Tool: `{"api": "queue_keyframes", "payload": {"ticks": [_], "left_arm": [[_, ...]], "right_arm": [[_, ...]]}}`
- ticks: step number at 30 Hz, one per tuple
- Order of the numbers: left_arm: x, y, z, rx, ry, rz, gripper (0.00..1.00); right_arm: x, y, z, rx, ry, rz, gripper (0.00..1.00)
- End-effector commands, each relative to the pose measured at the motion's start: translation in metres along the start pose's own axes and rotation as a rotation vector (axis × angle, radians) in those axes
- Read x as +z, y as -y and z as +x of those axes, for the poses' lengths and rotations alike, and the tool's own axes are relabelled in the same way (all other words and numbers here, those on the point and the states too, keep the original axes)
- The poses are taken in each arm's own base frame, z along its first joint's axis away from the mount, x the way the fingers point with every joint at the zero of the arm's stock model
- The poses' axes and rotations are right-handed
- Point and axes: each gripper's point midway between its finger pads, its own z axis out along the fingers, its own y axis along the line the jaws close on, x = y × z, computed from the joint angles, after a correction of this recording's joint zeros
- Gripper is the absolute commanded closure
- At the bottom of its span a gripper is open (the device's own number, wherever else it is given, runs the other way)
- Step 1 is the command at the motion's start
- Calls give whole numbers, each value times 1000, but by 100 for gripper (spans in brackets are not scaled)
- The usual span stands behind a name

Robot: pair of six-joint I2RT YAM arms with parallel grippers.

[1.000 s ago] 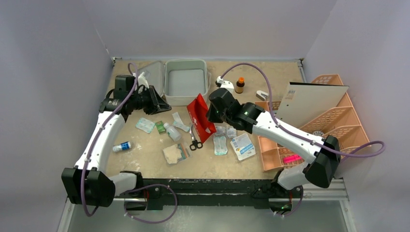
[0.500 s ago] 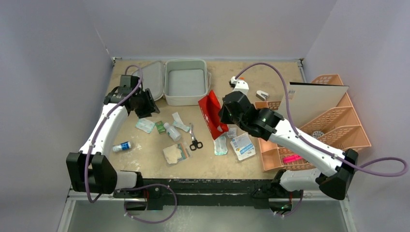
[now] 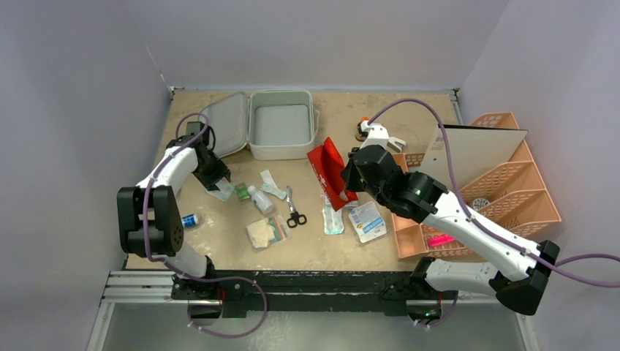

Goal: Organize the medicine kit
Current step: Pick up the medical item at the center of the board.

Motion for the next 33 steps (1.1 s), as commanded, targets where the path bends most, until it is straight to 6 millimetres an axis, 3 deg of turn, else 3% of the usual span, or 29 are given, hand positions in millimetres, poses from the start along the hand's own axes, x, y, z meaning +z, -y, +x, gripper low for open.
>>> {"api": "queue_keyframes", "payload": {"ticks": [1,13,24,28,33], "left_arm": [[8,-12,-14,-144,61,-74,58],[30,-43,-8,-241,65,-195,60],[59,-50,3,-259,5,-223,67],[64,-50,8,-255,-18,-224,76],[64,-55,9,-247,-23,-235,96]], "right_arm": [[-9,6,-13,-26,56,10,100],[-11,9,-13,-46,68,7,100],[-12,13,-13,-52,71,15,100],[-12,12,-12,-49,69,14,100],[-12,10,-14,-40,72,11,100]]}}
